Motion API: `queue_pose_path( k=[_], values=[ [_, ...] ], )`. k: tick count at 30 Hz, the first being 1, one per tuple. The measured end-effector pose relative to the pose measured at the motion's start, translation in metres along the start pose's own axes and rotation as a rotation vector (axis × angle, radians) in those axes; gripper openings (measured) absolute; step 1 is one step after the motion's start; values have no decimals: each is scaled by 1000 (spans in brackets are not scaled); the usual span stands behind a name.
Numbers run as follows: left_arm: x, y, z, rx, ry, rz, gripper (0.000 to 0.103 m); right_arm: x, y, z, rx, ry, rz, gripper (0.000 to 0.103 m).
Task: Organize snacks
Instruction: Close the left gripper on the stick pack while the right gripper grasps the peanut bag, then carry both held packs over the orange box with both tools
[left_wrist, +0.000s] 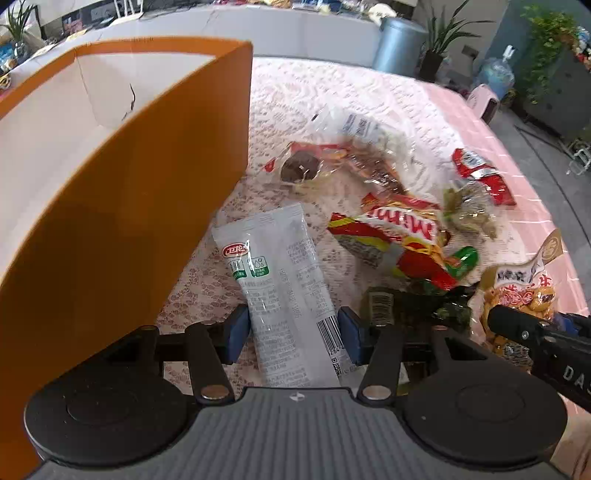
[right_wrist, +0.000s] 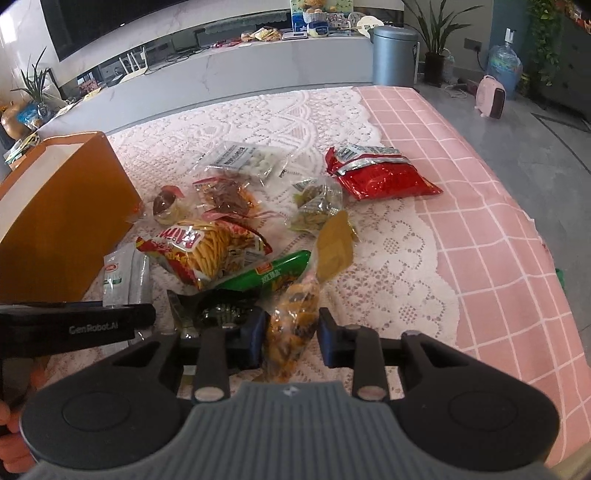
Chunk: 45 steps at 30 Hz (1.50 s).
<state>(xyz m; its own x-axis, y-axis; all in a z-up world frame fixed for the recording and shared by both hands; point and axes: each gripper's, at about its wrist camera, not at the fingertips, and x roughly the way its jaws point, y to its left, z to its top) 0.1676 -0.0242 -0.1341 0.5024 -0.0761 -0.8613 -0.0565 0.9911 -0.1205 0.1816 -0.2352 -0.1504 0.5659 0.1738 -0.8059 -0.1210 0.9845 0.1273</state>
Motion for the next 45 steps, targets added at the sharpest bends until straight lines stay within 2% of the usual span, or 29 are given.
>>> queue_pose_path(
  k=[8, 16, 23, 29, 33, 37, 42, 45],
  values=[
    [-38, -1, -10, 9, -50, -68, 59, -32, 7, -7, -16, -60, -45, 23],
    [-89, 5, -16, 17, -138, -143, 59, -71, 23, -16, -17, -124, -32, 23],
    [-128, 19, -16, 13, -216, -179, 59, -104, 53, -20, -49, -177, 19, 23],
    [-159, 41, -4, -10, -289, -189, 59, -122, 81, -10, -82, -222, 91, 23],
    [-172, 58, 7, -16, -341, -167, 59, -132, 108, -1, -125, -258, 139, 23],
    [-177, 80, 19, -45, -377, -95, 59, -136, 135, 10, -168, -284, 199, 23],
    [-172, 108, 30, -92, -369, -41, 59, -132, 175, 22, -238, -295, 276, 23],
    [-165, 124, 36, -92, -331, -12, 59, -123, 195, 31, -276, -288, 316, 23]
  ],
)
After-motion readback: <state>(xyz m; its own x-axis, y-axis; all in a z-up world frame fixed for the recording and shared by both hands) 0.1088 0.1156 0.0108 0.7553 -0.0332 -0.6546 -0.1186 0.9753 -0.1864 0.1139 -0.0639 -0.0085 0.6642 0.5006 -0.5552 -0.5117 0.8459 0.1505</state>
